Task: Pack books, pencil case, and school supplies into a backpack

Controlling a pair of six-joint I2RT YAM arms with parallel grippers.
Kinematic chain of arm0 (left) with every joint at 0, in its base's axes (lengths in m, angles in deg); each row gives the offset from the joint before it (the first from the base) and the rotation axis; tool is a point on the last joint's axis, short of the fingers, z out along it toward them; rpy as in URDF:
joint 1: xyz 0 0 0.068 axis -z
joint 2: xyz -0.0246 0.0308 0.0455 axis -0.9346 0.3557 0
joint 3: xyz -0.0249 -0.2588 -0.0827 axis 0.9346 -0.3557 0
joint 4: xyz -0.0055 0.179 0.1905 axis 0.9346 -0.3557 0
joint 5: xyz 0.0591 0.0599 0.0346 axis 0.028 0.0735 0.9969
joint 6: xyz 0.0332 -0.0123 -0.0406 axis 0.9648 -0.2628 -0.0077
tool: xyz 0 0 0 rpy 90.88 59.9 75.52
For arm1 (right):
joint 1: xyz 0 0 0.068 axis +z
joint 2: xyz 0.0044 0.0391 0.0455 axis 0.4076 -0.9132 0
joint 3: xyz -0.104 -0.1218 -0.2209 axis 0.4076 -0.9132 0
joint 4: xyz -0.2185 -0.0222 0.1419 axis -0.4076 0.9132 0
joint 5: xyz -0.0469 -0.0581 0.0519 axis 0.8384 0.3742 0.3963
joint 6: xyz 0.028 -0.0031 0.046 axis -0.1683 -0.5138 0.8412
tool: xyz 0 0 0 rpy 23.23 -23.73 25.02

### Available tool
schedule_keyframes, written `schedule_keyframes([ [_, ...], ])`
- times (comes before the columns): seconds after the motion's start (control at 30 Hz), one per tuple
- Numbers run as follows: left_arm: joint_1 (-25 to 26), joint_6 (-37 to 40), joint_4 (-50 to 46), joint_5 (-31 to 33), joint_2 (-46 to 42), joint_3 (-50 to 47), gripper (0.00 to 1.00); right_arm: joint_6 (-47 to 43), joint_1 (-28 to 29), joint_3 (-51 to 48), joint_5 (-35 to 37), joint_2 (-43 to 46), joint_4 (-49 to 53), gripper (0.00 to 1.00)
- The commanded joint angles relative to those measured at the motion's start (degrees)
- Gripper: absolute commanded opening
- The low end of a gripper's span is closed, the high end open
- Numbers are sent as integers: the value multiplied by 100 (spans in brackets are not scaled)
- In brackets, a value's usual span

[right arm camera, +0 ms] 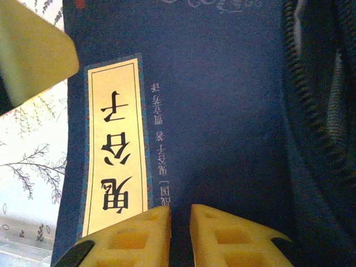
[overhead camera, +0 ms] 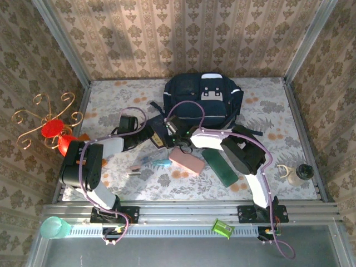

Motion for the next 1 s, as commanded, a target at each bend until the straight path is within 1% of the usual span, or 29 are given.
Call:
schedule_keyframes([
  [0.0,189,-148,597,-471,266,64,66,239,-16,76,-294,-194,93,20],
  [0.33,416,-98,600,-455,522,400,47,330,-47,-71,-443,-188,-43,19],
  [0.6,491,118,334,-30,572,496,21,379,-84,-137,-526,-187,-132,19],
  [0.73,486,252,243,119,485,507,11,340,-108,-153,-546,-118,-120,19],
  [0.83,479,455,70,273,324,571,7,286,-153,-179,-571,44,-74,22],
  [0.93,436,704,-38,346,78,641,0,201,-267,-244,-730,417,-14,29],
  [0.97,399,785,-29,329,-31,651,0,146,-322,-292,-788,614,0,31],
])
